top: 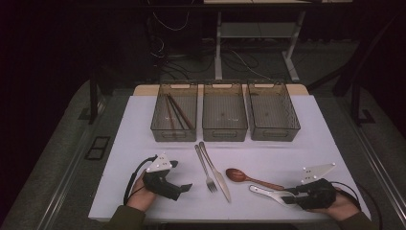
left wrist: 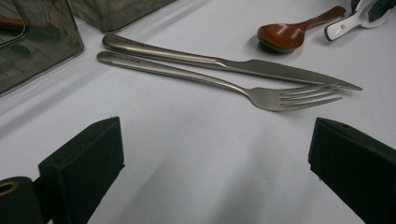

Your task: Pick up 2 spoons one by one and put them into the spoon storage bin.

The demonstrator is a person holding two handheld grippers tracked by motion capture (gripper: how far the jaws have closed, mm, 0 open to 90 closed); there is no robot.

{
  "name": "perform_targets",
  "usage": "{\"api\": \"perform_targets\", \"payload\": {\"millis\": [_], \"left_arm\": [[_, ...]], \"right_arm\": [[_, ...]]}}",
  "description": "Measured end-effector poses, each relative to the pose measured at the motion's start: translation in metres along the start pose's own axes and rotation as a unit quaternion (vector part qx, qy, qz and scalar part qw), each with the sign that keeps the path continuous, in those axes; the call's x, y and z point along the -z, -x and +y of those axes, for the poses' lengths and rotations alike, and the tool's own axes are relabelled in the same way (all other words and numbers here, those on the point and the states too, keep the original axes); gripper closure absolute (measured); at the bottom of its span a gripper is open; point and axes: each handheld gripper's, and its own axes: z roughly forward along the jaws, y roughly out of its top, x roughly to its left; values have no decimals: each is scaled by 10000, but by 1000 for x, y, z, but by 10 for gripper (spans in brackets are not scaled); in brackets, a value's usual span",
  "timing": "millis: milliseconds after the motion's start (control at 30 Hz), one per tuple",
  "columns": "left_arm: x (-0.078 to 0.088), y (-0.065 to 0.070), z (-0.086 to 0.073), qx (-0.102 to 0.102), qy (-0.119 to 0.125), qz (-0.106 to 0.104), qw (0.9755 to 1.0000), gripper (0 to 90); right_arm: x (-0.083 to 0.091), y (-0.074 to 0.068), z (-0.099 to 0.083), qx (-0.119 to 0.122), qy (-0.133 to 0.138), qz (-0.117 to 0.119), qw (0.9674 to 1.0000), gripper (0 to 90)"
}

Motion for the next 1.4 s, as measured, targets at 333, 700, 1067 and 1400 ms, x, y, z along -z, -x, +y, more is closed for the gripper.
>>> {"api": "perform_targets", "payload": {"millis": [333,700,1067,1400], "left_arm": [[-1,0,0,2,-4,-9,10000,21],[0,-2,-1,61,25,17,10000,21],[0,-3,-2,54,21,34,10000,23],[0,-2,-2,25,16,11,10000,24]], "right_arm": [[1,3,2,-58,97,143,9998,816],[4,6,9,-2,251,103,9996,817],[8,15,22,-37,554,-84,9984,818],[11,21,32,-81,789,-244,9966,817]]}}
